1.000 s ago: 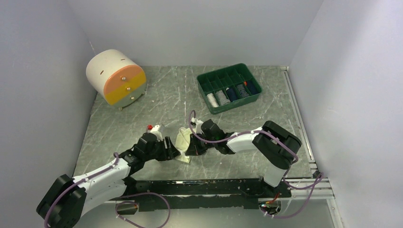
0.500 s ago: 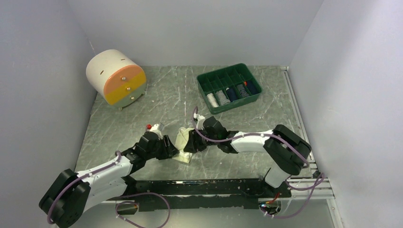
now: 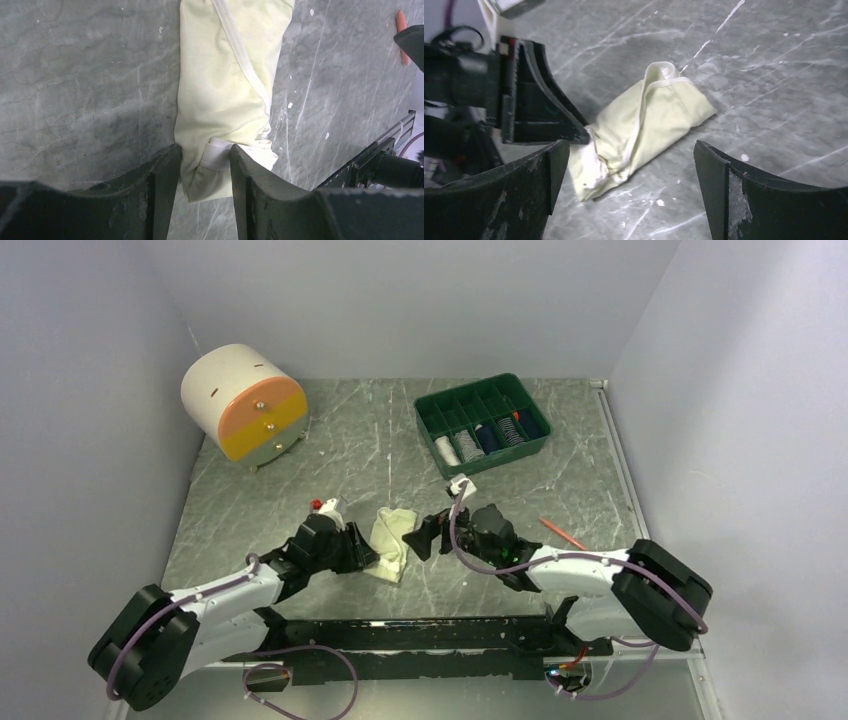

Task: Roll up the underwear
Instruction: Roll the underwear to the center of the board.

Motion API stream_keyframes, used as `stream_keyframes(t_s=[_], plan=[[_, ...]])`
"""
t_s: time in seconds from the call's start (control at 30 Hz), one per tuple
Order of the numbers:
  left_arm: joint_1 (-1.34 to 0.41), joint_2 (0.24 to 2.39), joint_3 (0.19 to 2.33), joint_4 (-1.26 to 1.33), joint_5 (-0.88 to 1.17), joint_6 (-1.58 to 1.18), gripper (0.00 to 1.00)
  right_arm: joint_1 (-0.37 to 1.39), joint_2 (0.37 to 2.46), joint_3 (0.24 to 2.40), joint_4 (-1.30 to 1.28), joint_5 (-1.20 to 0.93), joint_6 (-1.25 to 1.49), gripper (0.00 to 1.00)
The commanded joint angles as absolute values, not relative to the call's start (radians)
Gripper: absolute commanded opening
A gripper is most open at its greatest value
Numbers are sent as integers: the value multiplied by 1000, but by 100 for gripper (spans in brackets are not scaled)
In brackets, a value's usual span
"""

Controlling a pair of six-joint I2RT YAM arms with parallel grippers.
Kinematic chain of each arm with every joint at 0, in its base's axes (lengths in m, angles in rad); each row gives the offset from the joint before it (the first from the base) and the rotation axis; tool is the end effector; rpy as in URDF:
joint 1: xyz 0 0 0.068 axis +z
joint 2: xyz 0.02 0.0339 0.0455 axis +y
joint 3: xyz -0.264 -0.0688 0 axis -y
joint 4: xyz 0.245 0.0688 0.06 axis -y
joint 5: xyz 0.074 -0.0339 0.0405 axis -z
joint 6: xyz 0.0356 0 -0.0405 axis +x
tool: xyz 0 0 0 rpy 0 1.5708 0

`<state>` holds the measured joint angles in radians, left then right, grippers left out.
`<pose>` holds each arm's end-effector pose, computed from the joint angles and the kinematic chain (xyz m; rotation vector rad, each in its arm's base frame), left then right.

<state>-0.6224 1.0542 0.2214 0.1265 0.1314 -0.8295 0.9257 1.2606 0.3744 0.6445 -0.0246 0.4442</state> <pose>0.1451 -0.1099 0.1312 -0.1784 2.4326 -0.8666 0.1480 0.1981 0.1868 -0.4777 1.8677 0.9738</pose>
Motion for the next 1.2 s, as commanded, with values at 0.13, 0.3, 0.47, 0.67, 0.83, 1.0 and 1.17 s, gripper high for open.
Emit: stream_keyframes(t_s=[0.13, 0.3, 0.47, 0.67, 0.83, 1.0, 1.17], plan=[[-622, 1114, 207, -123, 87, -800, 49, 1134, 1334, 412, 763, 34, -301, 90], [-623, 1134, 211, -118, 96, -796, 49, 1272, 1391, 419, 732, 71, -559, 65], [-623, 1155, 214, -117, 98, -794, 49, 1357, 1494, 444, 739, 101, -598, 62], [-623, 1180, 229, -126, 91, -787, 48, 1392, 1616, 464, 817, 170, -577, 58], [-622, 1173, 236, -144, 83, -778, 48, 1393, 1683, 482, 819, 245, -601, 55], [-622, 1166, 237, -144, 86, -772, 48, 1393, 1712, 468, 810, 279, -610, 49], [-624, 1169, 242, -161, 72, -770, 48, 1395, 1750, 469, 803, 331, -598, 35]])
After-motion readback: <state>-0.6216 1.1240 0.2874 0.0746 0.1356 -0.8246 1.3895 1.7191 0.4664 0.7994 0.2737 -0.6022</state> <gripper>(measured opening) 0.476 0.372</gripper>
